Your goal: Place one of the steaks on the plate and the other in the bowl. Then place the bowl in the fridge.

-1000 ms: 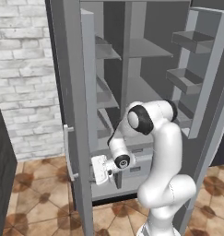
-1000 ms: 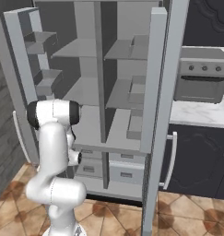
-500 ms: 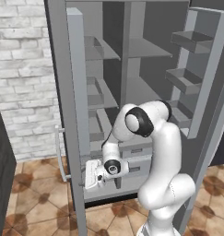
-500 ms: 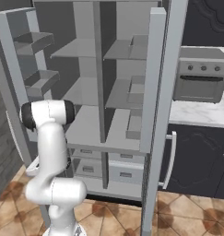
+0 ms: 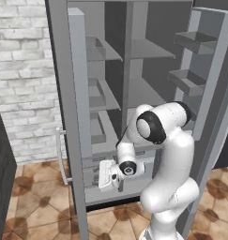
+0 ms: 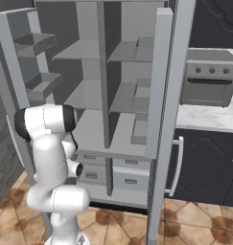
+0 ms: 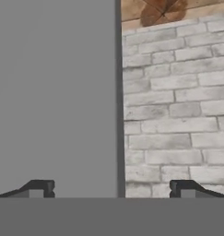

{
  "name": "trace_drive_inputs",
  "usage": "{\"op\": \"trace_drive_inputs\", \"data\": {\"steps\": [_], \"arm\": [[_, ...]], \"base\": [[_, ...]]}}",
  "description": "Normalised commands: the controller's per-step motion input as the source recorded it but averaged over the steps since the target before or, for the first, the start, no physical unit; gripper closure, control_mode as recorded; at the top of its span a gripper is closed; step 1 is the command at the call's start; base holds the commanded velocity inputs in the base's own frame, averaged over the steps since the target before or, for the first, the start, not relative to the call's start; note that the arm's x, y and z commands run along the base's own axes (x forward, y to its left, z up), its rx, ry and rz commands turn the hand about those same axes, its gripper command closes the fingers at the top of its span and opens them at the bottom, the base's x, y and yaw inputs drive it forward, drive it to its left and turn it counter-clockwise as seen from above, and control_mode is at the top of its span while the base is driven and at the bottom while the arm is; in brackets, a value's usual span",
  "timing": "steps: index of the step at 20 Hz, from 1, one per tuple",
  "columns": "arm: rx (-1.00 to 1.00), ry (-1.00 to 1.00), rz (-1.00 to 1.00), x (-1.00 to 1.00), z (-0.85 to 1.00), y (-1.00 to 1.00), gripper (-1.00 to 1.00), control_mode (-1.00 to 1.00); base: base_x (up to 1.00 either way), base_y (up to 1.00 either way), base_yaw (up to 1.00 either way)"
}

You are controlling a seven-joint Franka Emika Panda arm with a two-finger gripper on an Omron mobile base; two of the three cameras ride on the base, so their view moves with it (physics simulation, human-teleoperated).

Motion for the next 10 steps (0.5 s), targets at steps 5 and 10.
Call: {"op": "trace_drive_inputs", "data": {"steps": [5, 10], "arm": [[-0.02, -0.1, 0.03, 0.01, 0.09, -0.97, -1.0, -1.0], [-0.21, -0.12, 0.03, 0.0, 0.35, -1.0, -1.0, -1.0]], "base": [[0.0, 0.0, 0.0], [0.0, 0.0, 0.0]]}}
